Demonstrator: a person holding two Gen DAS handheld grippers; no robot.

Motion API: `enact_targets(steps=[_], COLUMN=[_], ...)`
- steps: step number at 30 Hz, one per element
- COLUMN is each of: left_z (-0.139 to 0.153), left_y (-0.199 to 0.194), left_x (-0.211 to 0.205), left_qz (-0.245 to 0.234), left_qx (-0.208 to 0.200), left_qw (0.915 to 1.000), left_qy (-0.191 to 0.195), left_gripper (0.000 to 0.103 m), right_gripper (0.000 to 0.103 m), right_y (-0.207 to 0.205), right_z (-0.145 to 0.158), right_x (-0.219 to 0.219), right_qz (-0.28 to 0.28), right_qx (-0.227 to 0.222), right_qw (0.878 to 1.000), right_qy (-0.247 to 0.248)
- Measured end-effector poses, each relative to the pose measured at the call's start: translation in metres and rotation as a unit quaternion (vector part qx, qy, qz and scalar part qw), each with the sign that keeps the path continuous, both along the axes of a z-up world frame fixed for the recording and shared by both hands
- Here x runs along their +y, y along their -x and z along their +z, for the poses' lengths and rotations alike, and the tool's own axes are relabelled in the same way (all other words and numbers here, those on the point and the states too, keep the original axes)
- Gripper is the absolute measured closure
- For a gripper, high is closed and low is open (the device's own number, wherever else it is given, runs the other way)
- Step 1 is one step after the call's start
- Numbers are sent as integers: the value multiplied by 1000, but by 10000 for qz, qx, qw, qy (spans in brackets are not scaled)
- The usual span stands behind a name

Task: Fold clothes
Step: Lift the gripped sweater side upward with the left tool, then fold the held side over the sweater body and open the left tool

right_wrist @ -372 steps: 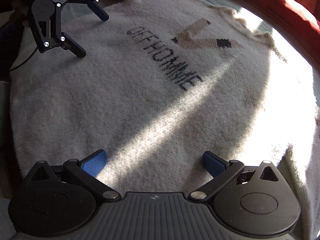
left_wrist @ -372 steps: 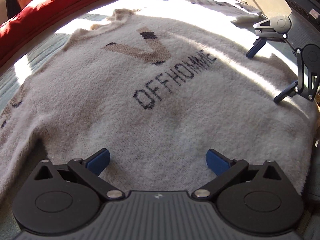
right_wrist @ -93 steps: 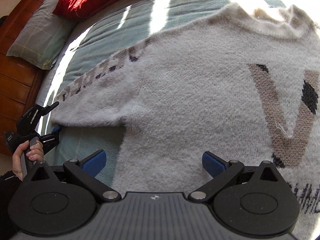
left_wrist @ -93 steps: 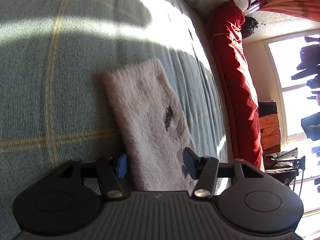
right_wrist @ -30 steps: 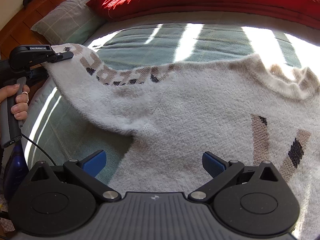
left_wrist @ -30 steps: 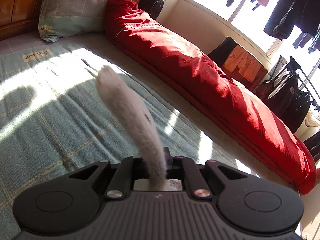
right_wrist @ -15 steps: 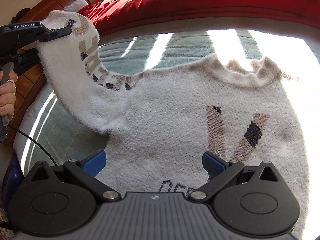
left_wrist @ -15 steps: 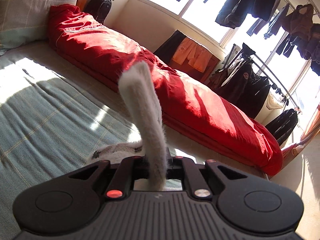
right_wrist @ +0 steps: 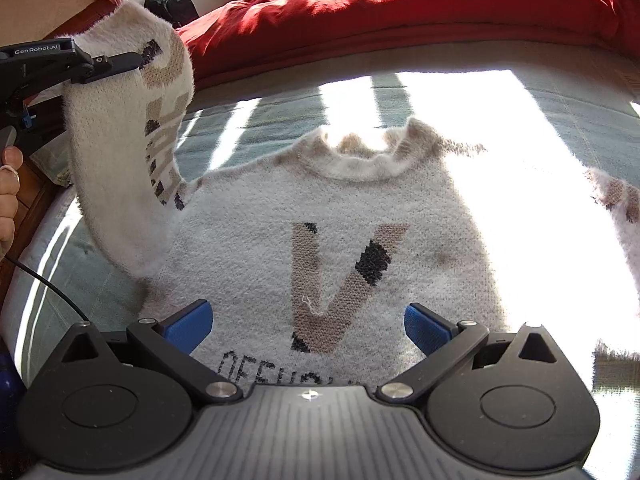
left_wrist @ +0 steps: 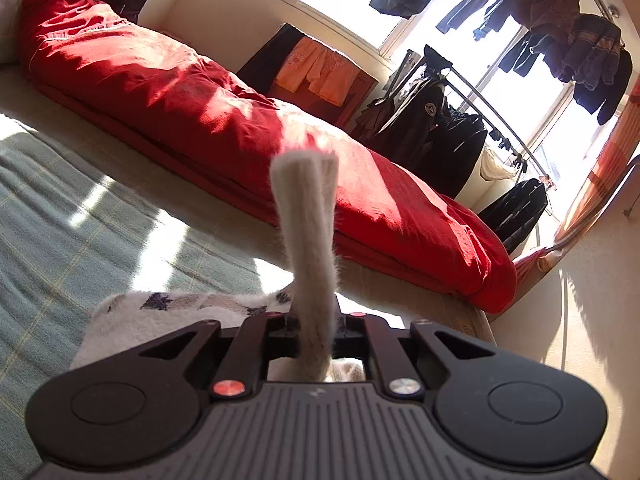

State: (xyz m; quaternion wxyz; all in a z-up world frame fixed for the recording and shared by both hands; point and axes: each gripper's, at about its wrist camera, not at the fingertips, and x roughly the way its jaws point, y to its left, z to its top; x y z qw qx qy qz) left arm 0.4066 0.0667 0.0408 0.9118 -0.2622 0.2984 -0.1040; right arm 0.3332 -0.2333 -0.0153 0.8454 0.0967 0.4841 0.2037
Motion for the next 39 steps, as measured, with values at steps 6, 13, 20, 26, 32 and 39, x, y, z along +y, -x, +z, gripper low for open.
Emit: enact_targets(steps=[6,13,20,26,32,39], left_z=[-11,-24,-45,-69,-80,-98], left_y=[-10,-16,-18,-23,-28,-35], left_x=[-34,-72,-114,-142,-163,-184], left_qz=[-237,-443,-792,-991,-1212,-1431], left_qx=[120,108,263,492,531,640], left_qw=[9996,9990,9964,9933,9903,9854], left_qy=[79,35,-149,-338,-427,-665], left_gripper=[96,96,96,96,96,96], right_gripper=[0,0,0,0,0,0], right_y=[-1,-2,-4,0,1,-3], right_z=[-3,-8,-17,-27,-35,-42], right_x=[-32,-61,-81,-94,-102,-105], right_qz=[-424,-830,-1101,-1278,-1371,-1381], right_qx=[0,-4,52,134,226,268], right_qw=[9991,9965,9938,9917,9903,9901], right_qy=[42,95,110,82,45,6])
